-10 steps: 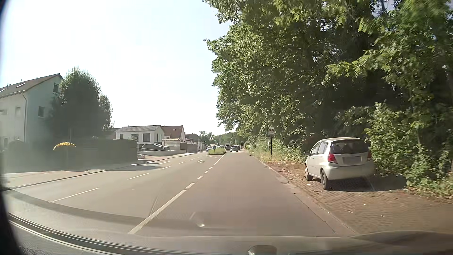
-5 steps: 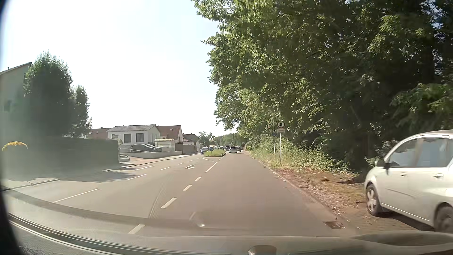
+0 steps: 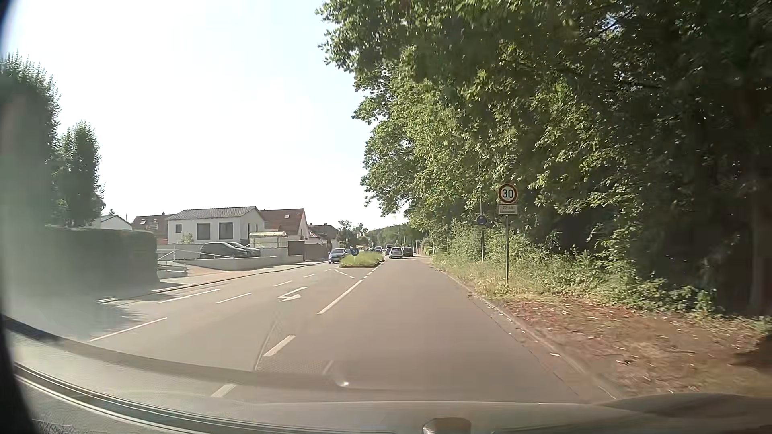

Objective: Follow the waypoints while adhering to traffic rules and regulations

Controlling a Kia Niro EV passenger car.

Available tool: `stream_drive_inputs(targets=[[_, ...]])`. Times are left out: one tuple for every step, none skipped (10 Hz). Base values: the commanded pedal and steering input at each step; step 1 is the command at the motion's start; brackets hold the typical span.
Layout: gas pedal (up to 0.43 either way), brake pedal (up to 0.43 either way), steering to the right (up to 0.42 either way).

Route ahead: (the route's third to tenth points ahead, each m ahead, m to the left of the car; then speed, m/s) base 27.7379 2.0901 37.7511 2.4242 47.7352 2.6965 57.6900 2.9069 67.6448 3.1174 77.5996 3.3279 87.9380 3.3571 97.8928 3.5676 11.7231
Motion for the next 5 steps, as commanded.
stream_drive_inputs(targets=[[0.028, 0.03, -0.005], [0.028, 0.03, -0.005], [0.028, 0.03, -0.005], [0.028, 0.03, -0.005], [0.028, 0.03, -0.002]])
